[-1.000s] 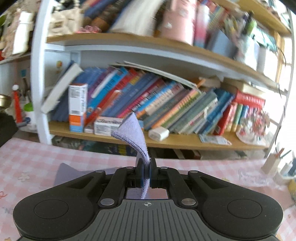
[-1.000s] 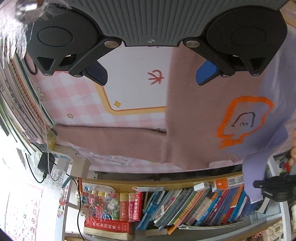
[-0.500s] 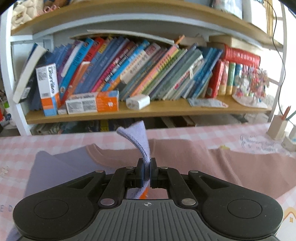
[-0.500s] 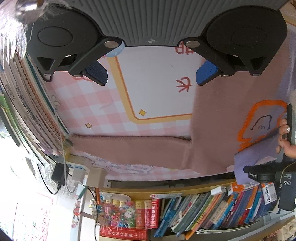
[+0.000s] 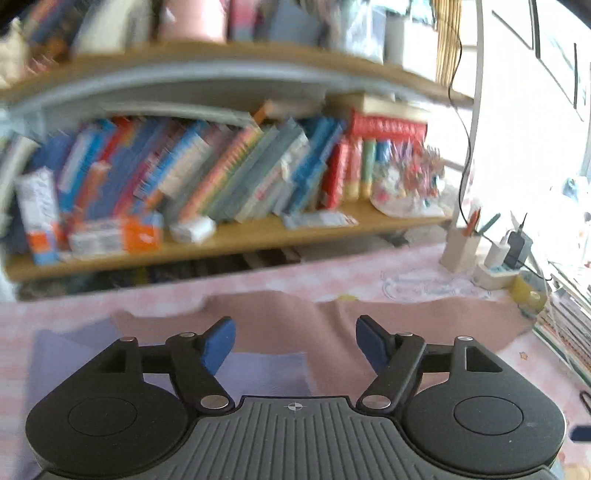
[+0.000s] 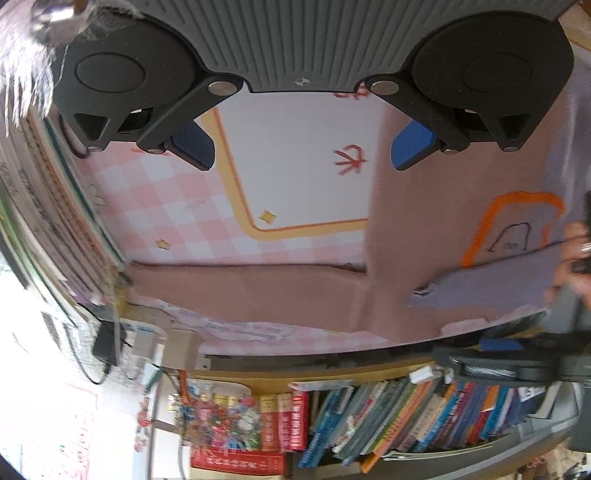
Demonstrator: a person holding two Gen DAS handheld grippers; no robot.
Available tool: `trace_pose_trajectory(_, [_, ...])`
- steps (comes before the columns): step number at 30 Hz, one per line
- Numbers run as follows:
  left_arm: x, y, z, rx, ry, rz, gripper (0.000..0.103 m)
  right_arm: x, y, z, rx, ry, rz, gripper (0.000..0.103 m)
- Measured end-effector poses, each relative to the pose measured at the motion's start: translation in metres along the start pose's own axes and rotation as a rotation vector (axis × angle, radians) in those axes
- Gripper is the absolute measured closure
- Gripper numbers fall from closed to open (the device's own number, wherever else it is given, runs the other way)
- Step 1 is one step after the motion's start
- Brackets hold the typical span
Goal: Fold clothes
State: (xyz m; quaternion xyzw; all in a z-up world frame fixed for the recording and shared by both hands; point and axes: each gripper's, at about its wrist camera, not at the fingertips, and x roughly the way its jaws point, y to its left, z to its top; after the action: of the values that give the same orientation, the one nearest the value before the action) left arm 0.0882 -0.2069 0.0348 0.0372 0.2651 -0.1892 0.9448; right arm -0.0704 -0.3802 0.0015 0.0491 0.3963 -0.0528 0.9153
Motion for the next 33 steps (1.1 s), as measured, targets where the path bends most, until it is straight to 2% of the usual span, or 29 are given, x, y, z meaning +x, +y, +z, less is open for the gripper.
trace_pose_trajectory(2, [-0.027,0.022,-0.011,-0.012,0.013,0.082,0.028,0.005,0.006,0.0,-0.008,0.006,0.032,0.0])
trace_pose_trajectory(8, [-0.1,0.089,-0.071,-0.11,0.142,0.351,0.028,0.013,0.026,0.001,-0.02,0.016,0.082,0.0])
trace_pose_trajectory(12, [-0.126,0.121,-0.104,-0.21,0.201,0.466,0.028,0.01,0.04,-0.003,-0.013,0.015,0.079,0.0])
trace_pose_trajectory(14, [-0.129,0.134,-0.118,-0.238,0.231,0.495,0.028,0.008,0.046,-0.007,-0.005,0.019,0.071,0.0])
trace_pose_trajectory(21, [-0.137,0.161,-0.143,-0.306,0.254,0.438,0.028,-0.007,0.057,-0.029,0.019,0.06,0.019,0.003])
trace_pose_trajectory(26, [-0.138,0.166,-0.15,-0.303,0.268,0.383,0.028,-0.018,0.066,-0.039,0.037,0.064,0.011,0.005])
trace_pose_trajectory(32, [-0.126,0.17,-0.156,-0.307,0.281,0.319,0.028,-0.018,0.069,-0.042,0.072,0.087,0.003,0.02])
trace_pose_trajectory(33, [-0.123,0.169,-0.156,-0.301,0.282,0.312,0.028,-0.017,0.069,-0.043,0.078,0.093,0.001,0.028])
